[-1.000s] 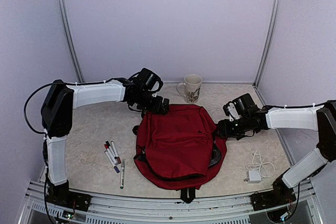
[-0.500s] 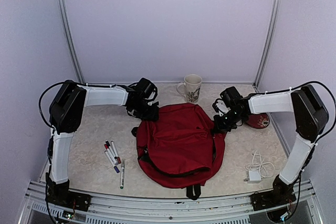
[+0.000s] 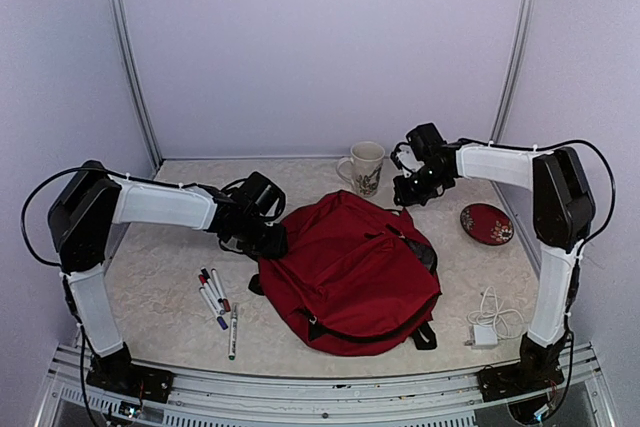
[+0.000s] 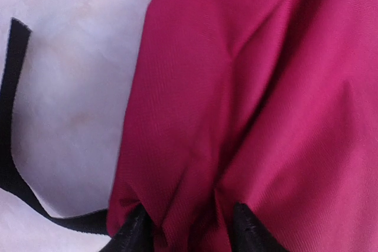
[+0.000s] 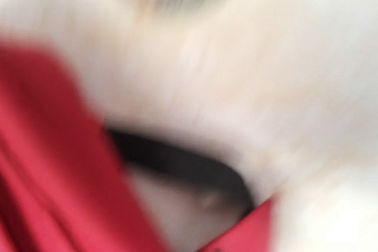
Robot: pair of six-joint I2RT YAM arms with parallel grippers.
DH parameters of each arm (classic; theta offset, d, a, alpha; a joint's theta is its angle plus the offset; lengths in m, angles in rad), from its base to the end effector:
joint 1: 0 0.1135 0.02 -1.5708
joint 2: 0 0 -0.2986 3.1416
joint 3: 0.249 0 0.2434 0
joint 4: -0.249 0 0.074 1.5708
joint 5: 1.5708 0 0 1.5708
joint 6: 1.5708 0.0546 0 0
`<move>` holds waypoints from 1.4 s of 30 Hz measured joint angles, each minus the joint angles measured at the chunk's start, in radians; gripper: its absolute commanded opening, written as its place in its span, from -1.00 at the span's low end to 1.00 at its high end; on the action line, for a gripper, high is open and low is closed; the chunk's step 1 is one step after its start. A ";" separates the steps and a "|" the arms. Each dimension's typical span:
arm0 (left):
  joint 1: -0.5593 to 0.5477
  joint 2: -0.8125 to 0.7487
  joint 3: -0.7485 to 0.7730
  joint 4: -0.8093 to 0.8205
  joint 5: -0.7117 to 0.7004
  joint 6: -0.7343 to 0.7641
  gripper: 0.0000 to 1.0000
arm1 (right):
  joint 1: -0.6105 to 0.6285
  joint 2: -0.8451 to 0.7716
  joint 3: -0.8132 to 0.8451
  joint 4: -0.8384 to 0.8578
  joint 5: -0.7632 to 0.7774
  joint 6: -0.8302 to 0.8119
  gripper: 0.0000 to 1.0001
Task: Pack the student bag
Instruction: Move the student bag to the center of the board.
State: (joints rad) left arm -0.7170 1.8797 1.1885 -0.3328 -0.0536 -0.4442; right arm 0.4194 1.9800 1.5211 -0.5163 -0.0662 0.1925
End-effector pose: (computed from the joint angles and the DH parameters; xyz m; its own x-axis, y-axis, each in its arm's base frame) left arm 0.3016 -0.2591 0.1840 -0.8543 0.1755 -0.4892 0.2969 0.9374 -0.1821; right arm 0.4086 0.1861 0.2304 -0.8263 -0.1594 -0.5402 -0.2874 0.9442 0.1611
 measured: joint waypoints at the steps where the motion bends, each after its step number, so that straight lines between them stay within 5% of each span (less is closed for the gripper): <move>1: -0.014 -0.014 -0.008 -0.008 -0.001 -0.005 0.27 | -0.006 0.009 0.042 -0.008 0.018 -0.010 -0.40; 8: -0.034 -0.163 -0.040 -0.070 0.014 -0.042 0.86 | 0.011 -0.151 -0.018 0.005 0.097 -0.020 -0.30; 14: 0.044 -0.249 -0.087 -0.048 0.032 -0.063 0.90 | 0.347 -0.385 -0.274 0.148 0.009 -0.035 -0.30; 18: 0.079 -0.202 -0.116 -0.001 0.059 -0.077 0.90 | 0.562 -0.348 -0.307 0.223 -0.090 -0.039 -0.30; 23: 0.074 -0.126 -0.141 0.056 0.111 -0.089 0.88 | 0.657 -0.198 -0.251 0.206 -0.093 -0.045 -0.31; 26: 0.071 -0.105 -0.144 0.076 0.129 -0.090 0.58 | 0.690 -0.104 -0.196 0.172 -0.075 -0.056 -0.28; 33: 0.068 -0.103 -0.146 0.119 0.155 -0.074 -0.68 | 0.764 0.003 -0.090 0.067 -0.033 -0.105 -0.27; 42: 0.066 -0.096 -0.146 0.132 0.160 -0.063 -0.79 | 0.816 0.022 -0.036 -0.038 0.096 -0.159 -0.41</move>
State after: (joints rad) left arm -0.6514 1.7836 1.0424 -0.2012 0.1066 -0.5076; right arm 1.2354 2.0022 1.4853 -0.5541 0.0296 0.0334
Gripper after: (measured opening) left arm 0.106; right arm 0.298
